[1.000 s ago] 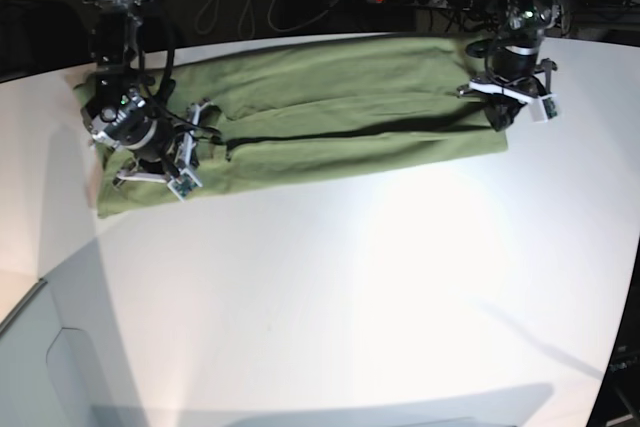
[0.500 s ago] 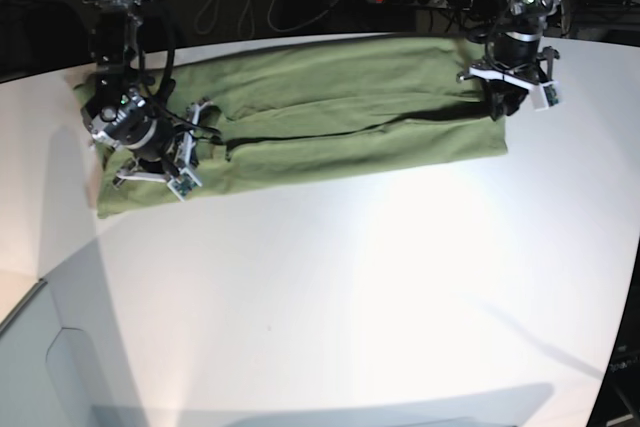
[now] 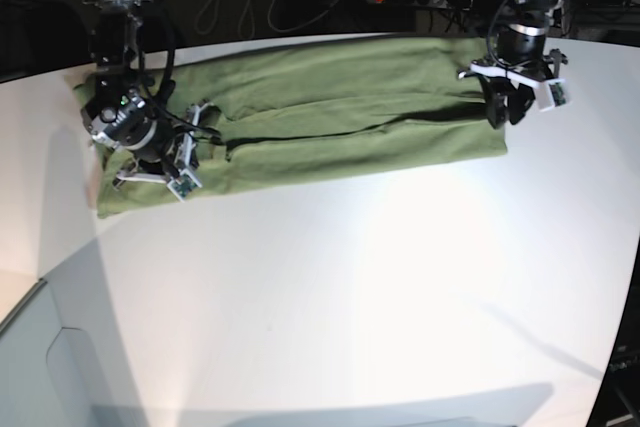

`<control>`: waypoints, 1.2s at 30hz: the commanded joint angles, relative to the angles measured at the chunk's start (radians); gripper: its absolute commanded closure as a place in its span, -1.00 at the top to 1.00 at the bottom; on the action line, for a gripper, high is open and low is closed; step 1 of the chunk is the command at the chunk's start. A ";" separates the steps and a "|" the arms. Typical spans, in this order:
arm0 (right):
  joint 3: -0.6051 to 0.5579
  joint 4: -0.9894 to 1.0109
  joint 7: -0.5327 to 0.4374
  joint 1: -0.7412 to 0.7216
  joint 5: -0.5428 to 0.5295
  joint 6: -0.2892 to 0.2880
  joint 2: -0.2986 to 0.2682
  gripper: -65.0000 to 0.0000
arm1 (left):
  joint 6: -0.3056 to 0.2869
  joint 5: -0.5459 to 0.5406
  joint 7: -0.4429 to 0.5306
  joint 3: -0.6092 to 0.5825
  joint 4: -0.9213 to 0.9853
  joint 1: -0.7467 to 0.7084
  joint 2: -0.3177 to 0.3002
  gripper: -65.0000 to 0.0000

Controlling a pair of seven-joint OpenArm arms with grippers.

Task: Fold the T-shirt properly
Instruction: 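Close both grippers on the two ends of the green strip, then adjust the left gripper's grip on its end of the strip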

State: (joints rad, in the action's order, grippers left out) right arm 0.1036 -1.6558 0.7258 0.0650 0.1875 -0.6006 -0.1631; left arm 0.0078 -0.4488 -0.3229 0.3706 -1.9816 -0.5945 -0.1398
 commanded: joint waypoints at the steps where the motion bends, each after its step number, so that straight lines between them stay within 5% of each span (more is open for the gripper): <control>1: 0.003 -0.008 -0.019 -0.014 -0.009 -0.005 -0.006 -0.88 | -0.006 -0.006 0.035 0.006 -0.015 0.017 -0.001 -0.29; 7: 0.003 0.029 -0.019 -0.014 -0.010 -0.005 -0.006 -0.88 | -0.007 -0.006 0.032 -0.002 -0.012 0.077 0.032 0.09; 15: 0.003 0.030 -0.019 -0.015 -0.010 -0.005 -0.006 -0.88 | -0.009 -0.006 -0.075 -0.026 0.147 0.141 0.047 0.09; 36: 0.003 0.030 -0.021 -0.018 -0.010 -0.005 -0.006 -0.88 | -0.009 -0.005 -0.080 -0.022 0.195 0.084 0.044 0.10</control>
State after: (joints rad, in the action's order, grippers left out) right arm 0.1036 -1.6100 0.7223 0.0639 0.1867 -0.6006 -0.1627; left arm 0.0025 -0.4488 -0.4236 0.3435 -1.7725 -0.5068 -0.0914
